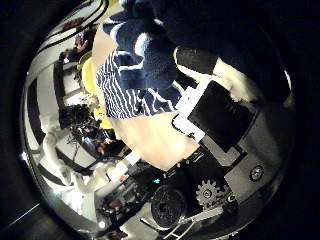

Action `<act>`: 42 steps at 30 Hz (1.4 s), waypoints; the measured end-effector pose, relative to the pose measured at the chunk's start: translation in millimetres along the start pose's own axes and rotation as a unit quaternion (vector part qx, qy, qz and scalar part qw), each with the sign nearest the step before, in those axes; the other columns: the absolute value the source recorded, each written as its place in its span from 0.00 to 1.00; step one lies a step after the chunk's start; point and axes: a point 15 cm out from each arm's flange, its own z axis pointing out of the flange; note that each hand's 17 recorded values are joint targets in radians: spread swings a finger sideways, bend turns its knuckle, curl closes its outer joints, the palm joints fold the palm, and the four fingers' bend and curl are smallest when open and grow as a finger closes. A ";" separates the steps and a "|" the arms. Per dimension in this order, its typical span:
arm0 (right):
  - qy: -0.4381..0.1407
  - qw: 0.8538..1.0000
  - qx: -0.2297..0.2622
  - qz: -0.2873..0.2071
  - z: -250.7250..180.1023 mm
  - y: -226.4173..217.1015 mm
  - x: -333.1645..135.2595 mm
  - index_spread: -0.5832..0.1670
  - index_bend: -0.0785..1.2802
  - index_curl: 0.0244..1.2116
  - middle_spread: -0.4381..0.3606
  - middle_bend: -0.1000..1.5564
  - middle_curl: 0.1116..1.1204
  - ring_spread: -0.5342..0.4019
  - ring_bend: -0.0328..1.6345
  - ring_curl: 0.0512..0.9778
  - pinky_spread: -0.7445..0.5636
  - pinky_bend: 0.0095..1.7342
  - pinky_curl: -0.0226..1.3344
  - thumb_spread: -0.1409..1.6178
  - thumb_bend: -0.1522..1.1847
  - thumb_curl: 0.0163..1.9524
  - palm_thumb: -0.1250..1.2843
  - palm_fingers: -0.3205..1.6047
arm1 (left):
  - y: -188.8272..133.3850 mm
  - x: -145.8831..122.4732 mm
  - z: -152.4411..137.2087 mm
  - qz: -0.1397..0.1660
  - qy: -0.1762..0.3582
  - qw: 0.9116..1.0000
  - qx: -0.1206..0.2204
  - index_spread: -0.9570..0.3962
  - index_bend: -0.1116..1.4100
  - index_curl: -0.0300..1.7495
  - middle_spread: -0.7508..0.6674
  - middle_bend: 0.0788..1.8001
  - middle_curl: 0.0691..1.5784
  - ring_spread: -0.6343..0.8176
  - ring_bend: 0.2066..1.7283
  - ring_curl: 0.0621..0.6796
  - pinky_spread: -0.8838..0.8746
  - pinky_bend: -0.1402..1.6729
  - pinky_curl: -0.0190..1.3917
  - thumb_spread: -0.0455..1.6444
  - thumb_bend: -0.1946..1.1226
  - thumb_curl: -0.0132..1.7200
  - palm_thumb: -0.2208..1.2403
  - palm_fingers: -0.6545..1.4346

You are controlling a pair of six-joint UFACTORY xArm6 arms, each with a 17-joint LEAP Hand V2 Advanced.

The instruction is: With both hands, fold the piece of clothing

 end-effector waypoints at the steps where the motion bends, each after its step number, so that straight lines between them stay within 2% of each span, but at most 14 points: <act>1: -0.001 1.000 0.001 0.003 -2.2 2.6 2.8 0.39 0.78 0.60 0.40 0.83 0.58 0.37 0.86 0.58 0.40 0.71 0.59 0.68 0.20 0.33 0.79 0.78 | -1.0 1.4 6.1 0.000 0.001 1.000 0.001 0.55 0.20 0.37 0.45 0.07 0.33 0.24 0.44 0.53 0.20 0.50 0.52 0.76 0.14 0.24 0.57 0.50; 7: -0.012 1.000 -0.007 0.000 -18.7 21.2 -9.0 0.40 0.80 0.61 0.41 0.84 0.57 0.37 0.86 0.59 0.41 0.71 0.61 0.69 0.19 0.36 0.81 0.77 | -2.0 5.6 23.0 -0.003 0.012 1.000 0.005 0.55 0.20 0.37 0.45 0.07 0.33 0.25 0.43 0.52 0.20 0.49 0.52 0.77 0.14 0.24 0.57 0.50; 13: -0.015 0.999 0.002 -0.043 -62.4 31.8 -65.9 0.40 0.80 0.62 0.41 0.85 0.57 0.37 0.87 0.60 0.41 0.71 0.63 0.69 0.17 0.38 0.82 0.77 | 5.8 -1.4 -0.2 -0.009 0.013 1.000 0.023 0.55 0.20 0.36 0.45 0.07 0.33 0.25 0.43 0.51 0.20 0.48 0.52 0.77 0.14 0.24 0.57 0.51; 16: -0.047 0.995 0.016 -0.091 -86.0 42.0 -134.4 0.40 0.80 0.62 0.41 0.85 0.56 0.38 0.87 0.60 0.41 0.70 0.64 0.69 0.17 0.40 0.83 0.77 | 23.5 -21.2 -26.9 -0.022 0.015 0.999 0.042 0.55 0.20 0.36 0.45 0.07 0.32 0.24 0.43 0.51 0.20 0.48 0.52 0.77 0.14 0.24 0.57 0.52; 22: -0.018 0.983 0.022 -0.181 -93.5 59.7 -263.0 0.40 0.80 0.62 0.40 0.85 0.55 0.38 0.87 0.60 0.41 0.70 0.65 0.68 0.16 0.42 0.84 0.77 | 73.6 -70.0 -63.0 -0.061 0.024 0.996 0.064 0.55 0.20 0.36 0.44 0.07 0.32 0.24 0.43 0.51 0.20 0.48 0.52 0.77 0.14 0.24 0.57 0.53; 27: 0.005 0.974 0.030 -0.223 -61.1 49.5 -354.3 0.39 0.80 0.62 0.40 0.86 0.55 0.37 0.87 0.59 0.41 0.69 0.65 0.69 0.15 0.44 0.83 0.78 | 123.6 -101.7 -53.4 -0.099 0.032 0.992 0.071 0.54 0.19 0.35 0.42 0.07 0.32 0.21 0.44 0.52 0.18 0.48 0.52 0.77 0.14 0.24 0.57 0.54; 31: 0.012 0.972 0.047 -0.229 -16.0 11.9 -402.3 0.39 0.76 0.61 0.40 0.85 0.53 0.37 0.88 0.59 0.39 0.68 0.64 0.69 0.09 0.43 0.73 0.77 | 155.1 -115.1 -39.3 -0.121 0.037 0.989 0.071 0.53 0.20 0.35 0.40 0.07 0.32 0.19 0.44 0.53 0.17 0.48 0.52 0.77 0.14 0.24 0.57 0.55; 32: 0.013 0.971 0.054 -0.232 -2.9 -0.1 -412.2 0.39 0.69 0.59 0.39 0.83 0.52 0.37 0.87 0.57 0.37 0.66 0.62 0.69 0.07 0.42 0.68 0.74 | 160.3 -115.5 -38.1 -0.123 0.037 0.989 0.072 0.52 0.19 0.35 0.39 0.07 0.32 0.19 0.44 0.53 0.17 0.49 0.52 0.77 0.14 0.24 0.57 0.56; 35: 0.012 0.970 0.056 -0.237 22.8 -18.3 -425.4 0.39 0.47 0.56 0.36 0.77 0.49 0.35 0.88 0.56 0.28 0.64 0.59 0.70 0.09 0.40 0.64 0.60 | 174.3 -115.1 -35.7 -0.125 0.035 0.989 0.075 0.52 0.19 0.35 0.38 0.07 0.32 0.18 0.44 0.53 0.16 0.49 0.53 0.77 0.14 0.24 0.57 0.56; 36: 0.010 0.970 0.055 -0.236 23.9 -19.5 -424.2 0.38 0.38 0.54 0.36 0.69 0.46 0.35 0.87 0.56 0.28 0.68 0.60 0.71 0.08 0.39 0.62 0.45 | 179.1 -115.1 -35.6 -0.128 0.034 0.988 0.078 0.52 0.19 0.35 0.38 0.07 0.32 0.18 0.44 0.53 0.16 0.49 0.53 0.77 0.14 0.24 0.57 0.56; 37: 0.008 0.970 0.055 -0.235 22.6 -21.5 -419.5 0.37 0.32 0.52 0.34 0.64 0.44 0.35 0.86 0.56 0.28 0.71 0.59 0.71 0.09 0.38 0.61 0.41 | 184.0 -114.0 -35.9 -0.130 0.032 0.988 0.081 0.52 0.20 0.35 0.38 0.07 0.32 0.18 0.44 0.53 0.16 0.49 0.52 0.77 0.14 0.24 0.57 0.56; 38: 0.007 0.969 0.055 -0.239 21.6 -22.4 -416.5 0.35 0.27 0.47 0.32 0.58 0.40 0.36 0.82 0.52 0.32 0.70 0.58 0.71 0.09 0.37 0.60 0.31 | 187.8 -112.7 -37.5 -0.131 0.031 0.987 0.086 0.51 0.20 0.35 0.38 0.07 0.32 0.18 0.44 0.53 0.15 0.49 0.52 0.77 0.14 0.24 0.57 0.57; 40: 0.004 0.966 0.058 -0.250 15.2 -22.7 -411.6 0.32 0.27 0.46 0.31 0.51 0.36 0.41 0.78 0.51 0.37 0.70 0.60 0.72 0.09 0.37 0.58 0.23 | 195.5 -109.4 -37.4 -0.133 0.029 0.987 0.091 0.51 0.20 0.36 0.37 0.07 0.32 0.17 0.44 0.53 0.15 0.49 0.52 0.77 0.14 0.24 0.57 0.57; 42: -0.006 0.964 0.056 -0.259 7.1 -17.0 -408.2 0.28 0.26 0.41 0.40 0.43 0.31 0.52 0.69 0.44 0.52 0.67 0.58 0.72 0.10 0.35 0.58 0.16 | 200.8 -107.1 -38.4 -0.135 0.028 0.986 0.096 0.50 0.20 0.36 0.37 0.07 0.32 0.17 0.44 0.53 0.15 0.49 0.52 0.77 0.14 0.24 0.57 0.57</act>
